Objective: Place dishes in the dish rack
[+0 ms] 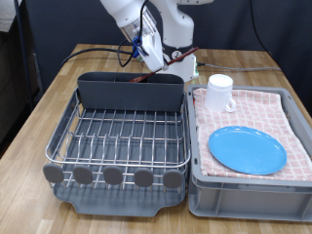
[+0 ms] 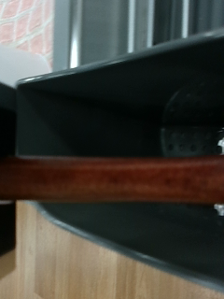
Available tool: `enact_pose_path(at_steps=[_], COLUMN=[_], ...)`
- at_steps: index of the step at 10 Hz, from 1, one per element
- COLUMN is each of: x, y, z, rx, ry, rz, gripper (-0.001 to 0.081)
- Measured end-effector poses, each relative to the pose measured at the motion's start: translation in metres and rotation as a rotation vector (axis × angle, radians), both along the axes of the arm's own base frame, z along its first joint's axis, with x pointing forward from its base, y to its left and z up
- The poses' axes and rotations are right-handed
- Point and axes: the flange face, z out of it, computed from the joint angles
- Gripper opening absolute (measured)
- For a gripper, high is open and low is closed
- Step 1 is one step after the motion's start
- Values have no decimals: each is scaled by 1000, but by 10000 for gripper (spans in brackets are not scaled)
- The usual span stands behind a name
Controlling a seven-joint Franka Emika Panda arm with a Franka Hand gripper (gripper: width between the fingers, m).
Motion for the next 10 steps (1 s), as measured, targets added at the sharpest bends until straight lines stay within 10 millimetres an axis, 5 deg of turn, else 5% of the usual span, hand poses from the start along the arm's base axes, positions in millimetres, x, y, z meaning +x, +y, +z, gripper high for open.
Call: enact_pose_path(at_steps=[4,6,7,8,9,10], x=[6,8,9,10,11,12], y=[-8,-9,-9,-9,-8,-8], z=[-6,-3,-2,-1,-1,2], rx=[-57,-79,-87,-96,-107,-123], ry=[3,11,15,19,24,29], rz=[-41,-41,-42,-41,-39,-37], gripper=[94,382,382,542,542,717])
